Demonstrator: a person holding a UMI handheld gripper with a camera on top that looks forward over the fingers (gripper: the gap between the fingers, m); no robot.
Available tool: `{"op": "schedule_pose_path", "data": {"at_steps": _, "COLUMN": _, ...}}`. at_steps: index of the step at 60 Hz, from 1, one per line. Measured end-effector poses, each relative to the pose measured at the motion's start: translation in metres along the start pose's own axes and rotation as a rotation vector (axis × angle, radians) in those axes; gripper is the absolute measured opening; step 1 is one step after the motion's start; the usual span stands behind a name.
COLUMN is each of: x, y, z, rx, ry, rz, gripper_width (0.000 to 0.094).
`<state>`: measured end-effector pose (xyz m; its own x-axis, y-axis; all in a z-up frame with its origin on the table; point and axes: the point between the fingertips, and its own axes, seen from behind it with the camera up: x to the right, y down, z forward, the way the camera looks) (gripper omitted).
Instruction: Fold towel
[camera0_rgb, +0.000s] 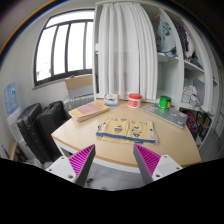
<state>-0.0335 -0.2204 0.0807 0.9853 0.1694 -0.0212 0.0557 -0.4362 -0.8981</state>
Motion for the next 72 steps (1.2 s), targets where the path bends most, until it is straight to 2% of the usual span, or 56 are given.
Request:
{"op": "schedule_pose_path", "data": {"at_steps": 13, "x": -0.042, "y": -0.035, "z": 0.119, "rx": -0.057, "ry": -0.008, "rz": -0.035, "gripper_width": 0.0782}}
{"op": "schedule_pose_path", "data": {"at_steps": 20, "x": -0.053, "y": -0.034, "z": 0.175, "rx": -0.119, "ry": 0.011, "rz": -0.029, "gripper_width": 0.0784}}
{"op": "schedule_pose_path", "data": {"at_steps": 27, "x": -0.053, "y": -0.016, "z": 0.212, "rx": -0.187, "ry": 0.029, "rz": -0.050, "gripper_width": 0.0736}}
{"op": "schedule_pose_path", "data": {"at_steps": 29, "x": -0.051, "y": 0.001, "z": 0.220, "rx": -0.236, "ry": 0.031, "rz": -0.064, "gripper_width": 0.0676}}
{"op": "schedule_pose_path", "data": {"at_steps": 30, "x": -0.054, "y": -0.007, "z": 0.222, "rx": -0.232, "ry": 0.015, "rz": -0.050, "gripper_width": 0.0645}}
{"op": "schedule_pose_path", "data": {"at_steps": 31, "x": -0.053, "y": -0.010, "z": 0.226, "rx": -0.200, "ry": 0.011, "rz": -0.044, "gripper_width": 0.0582}}
{"op": "schedule_pose_path", "data": {"at_steps": 32, "x": -0.049, "y": -0.006, "z": 0.227, "rx": -0.207, "ry": 0.018, "rz": -0.046, "gripper_width": 0.0496}}
{"op": "schedule_pose_path", "data": {"at_steps": 36, "x": -0.045, "y": -0.008, "z": 0.226, "rx": -0.196, "ry": 0.020, "rz": -0.065, "gripper_width": 0.0321}}
{"op": "schedule_pose_path", "data": {"at_steps": 39, "x": -0.040, "y": -0.009, "z": 0.227, "rx": -0.185, "ry": 0.024, "rz": -0.101, "gripper_width": 0.0075}}
{"op": "schedule_pose_path", "data": {"at_steps": 40, "x": -0.035, "y": -0.010, "z": 0.227, "rx": -0.180, "ry": 0.041, "rz": -0.115, "gripper_width": 0.0043}}
{"op": "schedule_pose_path", "data": {"at_steps": 54, "x": -0.039, "y": -0.016, "z": 0.220, "rx": -0.191, "ry": -0.031, "rz": -0.051, "gripper_width": 0.0022}}
{"op": "schedule_pose_path", "data": {"at_steps": 64, "x": -0.001, "y": -0.066, "z": 0.185, "rx": -0.047, "ry": -0.046, "rz": 0.095, "gripper_width": 0.0026}}
{"op": "schedule_pose_path", "data": {"at_steps": 72, "x": 0.071, "y": -0.073, "z": 0.165, "rx": 0.005, "ry": 0.049, "rz": 0.197, "gripper_width": 0.0031}}
